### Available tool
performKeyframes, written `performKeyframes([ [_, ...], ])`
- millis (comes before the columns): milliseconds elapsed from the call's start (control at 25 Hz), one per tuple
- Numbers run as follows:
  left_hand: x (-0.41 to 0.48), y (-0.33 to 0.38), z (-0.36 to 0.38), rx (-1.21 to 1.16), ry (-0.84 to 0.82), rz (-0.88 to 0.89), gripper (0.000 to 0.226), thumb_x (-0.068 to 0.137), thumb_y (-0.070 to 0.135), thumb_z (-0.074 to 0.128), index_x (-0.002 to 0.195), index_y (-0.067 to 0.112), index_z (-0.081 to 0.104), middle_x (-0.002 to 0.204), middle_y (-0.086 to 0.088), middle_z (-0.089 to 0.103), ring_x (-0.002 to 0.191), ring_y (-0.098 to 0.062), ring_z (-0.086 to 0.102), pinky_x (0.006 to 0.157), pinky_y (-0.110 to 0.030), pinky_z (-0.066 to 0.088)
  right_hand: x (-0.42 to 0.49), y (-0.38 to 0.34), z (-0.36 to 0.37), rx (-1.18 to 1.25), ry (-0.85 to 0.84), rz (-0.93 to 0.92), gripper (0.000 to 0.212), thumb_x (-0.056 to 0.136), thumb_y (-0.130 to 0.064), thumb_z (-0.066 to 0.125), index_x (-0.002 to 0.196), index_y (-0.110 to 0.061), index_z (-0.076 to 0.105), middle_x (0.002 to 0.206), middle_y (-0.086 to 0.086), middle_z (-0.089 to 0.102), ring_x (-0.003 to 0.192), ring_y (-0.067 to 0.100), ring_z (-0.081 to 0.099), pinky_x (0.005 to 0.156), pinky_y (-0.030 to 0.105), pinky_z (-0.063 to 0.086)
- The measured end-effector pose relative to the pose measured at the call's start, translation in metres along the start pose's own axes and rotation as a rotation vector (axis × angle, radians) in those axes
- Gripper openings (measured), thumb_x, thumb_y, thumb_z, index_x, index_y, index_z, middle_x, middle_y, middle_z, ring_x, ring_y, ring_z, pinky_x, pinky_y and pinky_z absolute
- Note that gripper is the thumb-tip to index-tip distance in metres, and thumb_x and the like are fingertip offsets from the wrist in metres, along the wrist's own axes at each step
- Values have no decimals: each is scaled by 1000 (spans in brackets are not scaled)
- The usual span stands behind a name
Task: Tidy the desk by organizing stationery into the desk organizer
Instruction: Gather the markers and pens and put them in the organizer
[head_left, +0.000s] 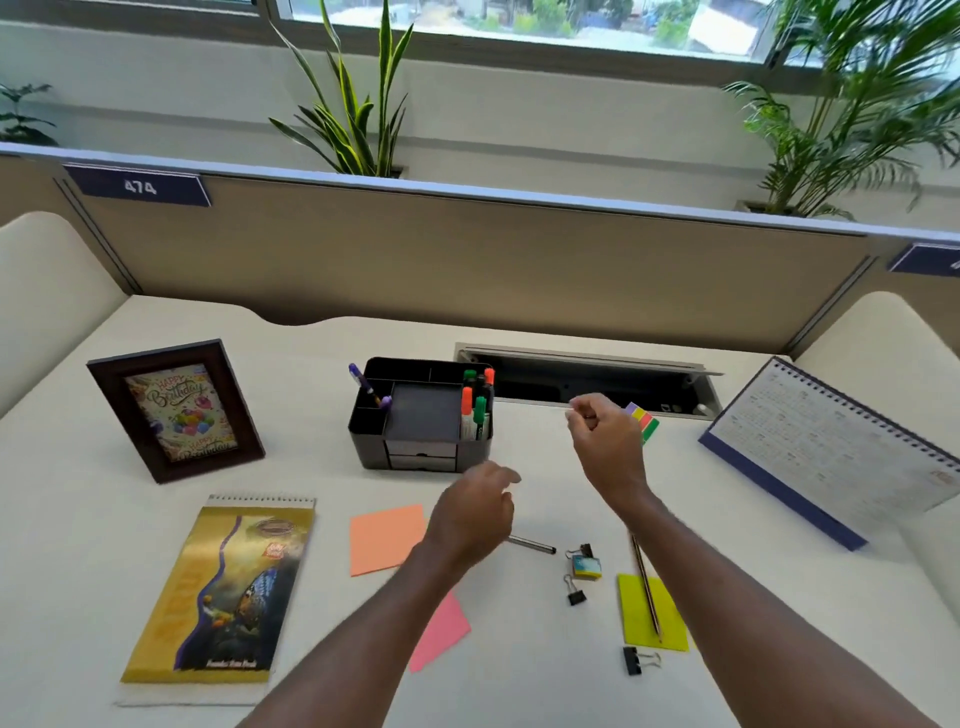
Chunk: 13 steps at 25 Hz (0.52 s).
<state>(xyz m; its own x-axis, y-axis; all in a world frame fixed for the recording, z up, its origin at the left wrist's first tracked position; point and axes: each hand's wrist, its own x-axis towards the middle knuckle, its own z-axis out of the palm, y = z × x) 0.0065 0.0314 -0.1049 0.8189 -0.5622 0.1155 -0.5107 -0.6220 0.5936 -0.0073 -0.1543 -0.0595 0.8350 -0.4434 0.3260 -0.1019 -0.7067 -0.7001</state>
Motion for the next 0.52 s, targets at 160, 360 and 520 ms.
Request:
performKeyframes([
  [160, -21, 21, 41, 274, -249, -120, 30, 92, 25, 45, 117, 16, 59, 118, -4, 57, 113, -24, 52, 86, -35, 46, -24, 46, -34, -150, -6, 176, 10, 89, -11, 61, 83, -6, 67, 74, 4, 66, 63, 15, 55, 52, 12, 33],
  [360, -21, 25, 52, 213, -172, -457, 36, 96, 43, 45, 111, 13, 56, 112, -9, 63, 107, -29, 59, 81, -34, 46, -43, 90, -52, -319, -207, 484, 18, 82, -19, 67, 74, -3, 65, 73, 9, 67, 67, 21, 59, 55, 27, 44],
  [520, -21, 25, 54, 177, -142, -519, 26, 94, 35, 50, 104, 13, 61, 109, -8, 65, 102, -28, 61, 76, -31, 45, -57, 95, -46, -440, -421, 544, 30, 81, -32, 72, 89, -5, 62, 90, 10, 66, 78, 24, 61, 58, 26, 41],
])
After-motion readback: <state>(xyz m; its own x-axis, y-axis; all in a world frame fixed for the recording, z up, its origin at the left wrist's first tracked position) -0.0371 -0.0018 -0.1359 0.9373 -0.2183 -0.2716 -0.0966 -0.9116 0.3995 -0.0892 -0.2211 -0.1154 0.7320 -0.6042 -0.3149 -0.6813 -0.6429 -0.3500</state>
